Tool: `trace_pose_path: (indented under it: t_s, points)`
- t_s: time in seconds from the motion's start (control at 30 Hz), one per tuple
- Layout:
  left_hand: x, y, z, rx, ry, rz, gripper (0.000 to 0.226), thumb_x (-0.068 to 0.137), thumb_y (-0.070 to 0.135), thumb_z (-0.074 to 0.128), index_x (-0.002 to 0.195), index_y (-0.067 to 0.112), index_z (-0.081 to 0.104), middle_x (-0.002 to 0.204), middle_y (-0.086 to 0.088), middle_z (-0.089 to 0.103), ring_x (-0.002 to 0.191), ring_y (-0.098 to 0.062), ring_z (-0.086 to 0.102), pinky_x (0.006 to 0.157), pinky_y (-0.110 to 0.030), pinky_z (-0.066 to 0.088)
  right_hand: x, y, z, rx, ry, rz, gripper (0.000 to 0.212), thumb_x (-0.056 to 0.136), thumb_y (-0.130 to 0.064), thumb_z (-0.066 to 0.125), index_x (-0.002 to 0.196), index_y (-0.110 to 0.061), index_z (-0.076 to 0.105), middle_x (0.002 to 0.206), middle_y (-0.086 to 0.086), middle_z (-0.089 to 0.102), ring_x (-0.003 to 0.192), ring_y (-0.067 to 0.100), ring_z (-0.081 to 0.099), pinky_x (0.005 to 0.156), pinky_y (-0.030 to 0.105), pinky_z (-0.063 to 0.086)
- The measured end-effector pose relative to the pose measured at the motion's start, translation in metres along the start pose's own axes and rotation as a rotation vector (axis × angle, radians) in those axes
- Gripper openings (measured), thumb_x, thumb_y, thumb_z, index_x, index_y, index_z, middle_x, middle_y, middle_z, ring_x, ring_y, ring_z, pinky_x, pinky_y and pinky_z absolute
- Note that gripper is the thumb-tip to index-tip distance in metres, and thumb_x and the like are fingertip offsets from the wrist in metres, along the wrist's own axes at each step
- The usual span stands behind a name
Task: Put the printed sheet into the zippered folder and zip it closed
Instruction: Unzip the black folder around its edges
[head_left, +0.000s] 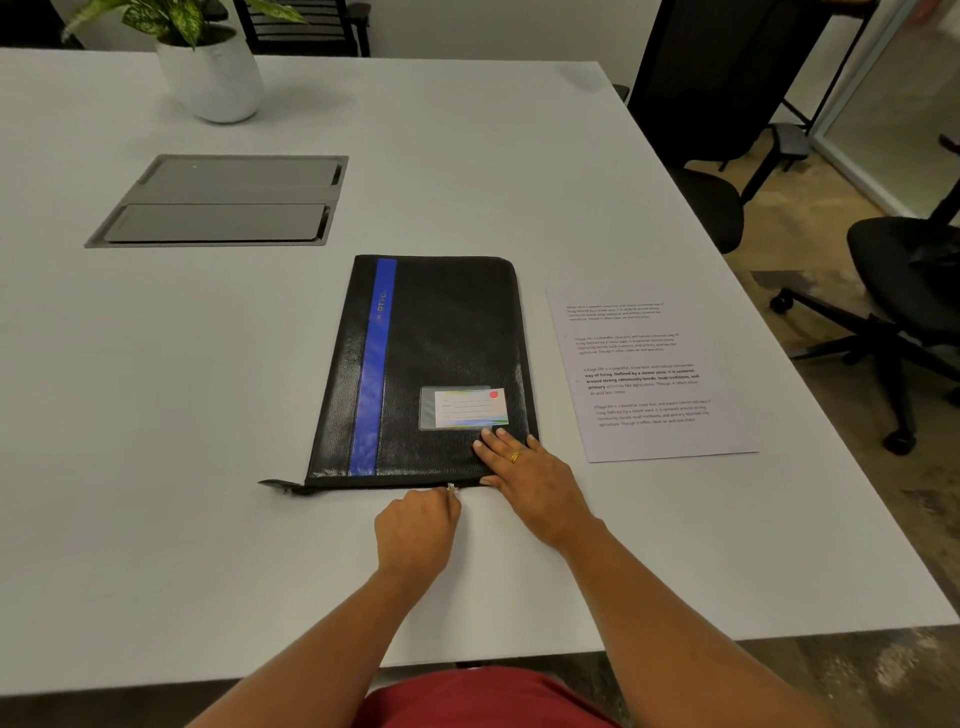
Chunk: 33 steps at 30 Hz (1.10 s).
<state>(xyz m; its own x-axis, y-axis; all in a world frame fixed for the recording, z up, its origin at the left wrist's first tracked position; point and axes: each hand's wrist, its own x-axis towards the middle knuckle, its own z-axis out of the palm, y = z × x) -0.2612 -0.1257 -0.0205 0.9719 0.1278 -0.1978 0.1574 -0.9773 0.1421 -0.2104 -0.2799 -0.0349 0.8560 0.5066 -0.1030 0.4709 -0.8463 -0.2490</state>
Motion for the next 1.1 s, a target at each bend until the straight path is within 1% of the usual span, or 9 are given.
trace_pose_path:
  t_s: [0.13, 0.27, 0.4, 0.53, 0.67, 0.77, 0.87, 0.97, 1.1]
  points:
    - [-0.001, 0.000, -0.002, -0.042, -0.009, -0.016, 0.043, 0.099, 0.037, 0.027, 0.093, 0.014, 0.062, 0.095, -0.008, 0.068, 0.087, -0.028, 0.064, 0.069, -0.031, 0.043, -0.001, 0.000, 0.002, 0.001, 0.015, -0.002, 0.049, 0.098, -0.038, 0.028, 0.144, -0.024, 0.021, 0.154, -0.003, 0.022, 0.143, 0.013, 0.016, 0.118, 0.035, 0.013]
    - [-0.001, 0.001, -0.003, -0.072, -0.014, -0.024, 0.043, 0.099, 0.037, 0.027, 0.093, 0.012, 0.062, 0.096, -0.010, 0.068, 0.088, -0.029, 0.063, 0.074, -0.034, 0.047, -0.001, 0.000, 0.002, -0.006, 0.011, 0.005, 0.049, 0.098, -0.038, 0.028, 0.144, -0.025, 0.020, 0.154, -0.004, 0.021, 0.144, 0.012, 0.015, 0.118, 0.034, 0.012]
    - [-0.001, 0.001, -0.002, -0.086, -0.012, -0.037, 0.043, 0.099, 0.037, 0.028, 0.095, 0.012, 0.063, 0.097, -0.011, 0.068, 0.091, -0.030, 0.062, 0.076, -0.034, 0.046, -0.001, 0.001, 0.002, -0.013, 0.007, 0.003, 0.048, 0.098, -0.037, 0.028, 0.144, -0.026, 0.020, 0.154, -0.004, 0.021, 0.144, 0.012, 0.015, 0.118, 0.034, 0.012]
    - [-0.001, 0.000, -0.001, -0.080, -0.005, -0.030, 0.043, 0.099, 0.037, 0.028, 0.094, 0.012, 0.063, 0.096, -0.011, 0.068, 0.089, -0.031, 0.063, 0.073, -0.034, 0.046, 0.000, 0.000, 0.000, -0.016, -0.001, 0.000, 0.048, 0.098, -0.038, 0.028, 0.144, -0.026, 0.021, 0.154, -0.004, 0.021, 0.144, 0.012, 0.014, 0.118, 0.034, 0.012]
    - [-0.002, 0.000, -0.001, -0.052, 0.001, 0.003, 0.045, 0.100, 0.037, 0.026, 0.095, 0.013, 0.063, 0.096, -0.011, 0.069, 0.089, -0.030, 0.063, 0.072, -0.033, 0.046, -0.002, 0.002, -0.006, -0.039, 0.005, -0.049, 0.049, 0.098, -0.038, 0.029, 0.144, -0.024, 0.021, 0.154, -0.003, 0.022, 0.143, 0.014, 0.017, 0.117, 0.036, 0.016]
    - [-0.002, -0.001, -0.001, -0.029, 0.010, 0.032, 0.044, 0.100, 0.036, 0.026, 0.095, 0.013, 0.063, 0.096, -0.010, 0.068, 0.090, -0.030, 0.063, 0.072, -0.033, 0.045, -0.001, 0.003, -0.014, -0.151, -0.079, -0.122, 0.050, 0.099, -0.032, 0.024, 0.146, -0.017, 0.014, 0.156, 0.005, 0.015, 0.144, 0.021, 0.015, 0.116, 0.041, 0.019]
    - [-0.002, -0.001, -0.001, -0.034, 0.013, 0.043, 0.043, 0.099, 0.036, 0.027, 0.092, 0.013, 0.062, 0.095, -0.010, 0.068, 0.089, -0.030, 0.063, 0.071, -0.033, 0.044, 0.003, 0.005, -0.020, -0.295, -0.172, -0.205, 0.050, 0.100, -0.025, 0.019, 0.146, -0.009, 0.004, 0.156, 0.013, 0.008, 0.144, 0.030, 0.009, 0.115, 0.046, 0.020]
    - [-0.001, -0.003, -0.002, -0.069, 0.007, 0.008, 0.041, 0.098, 0.035, 0.030, 0.091, 0.012, 0.062, 0.095, -0.012, 0.068, 0.090, -0.032, 0.062, 0.073, -0.034, 0.045, 0.003, 0.008, -0.023, -0.339, -0.189, -0.238, 0.050, 0.101, -0.021, 0.019, 0.145, -0.006, 0.001, 0.156, 0.015, 0.006, 0.144, 0.032, 0.007, 0.115, 0.047, 0.019]
    - [0.002, -0.013, -0.003, -0.124, 0.010, -0.070, 0.037, 0.097, 0.031, 0.033, 0.090, 0.009, 0.062, 0.097, -0.015, 0.066, 0.091, -0.035, 0.060, 0.073, -0.035, 0.044, 0.002, 0.007, -0.019, -0.336, -0.203, -0.224, 0.050, 0.100, -0.019, 0.020, 0.145, -0.005, 0.000, 0.156, 0.016, 0.005, 0.144, 0.033, 0.006, 0.115, 0.047, 0.018]
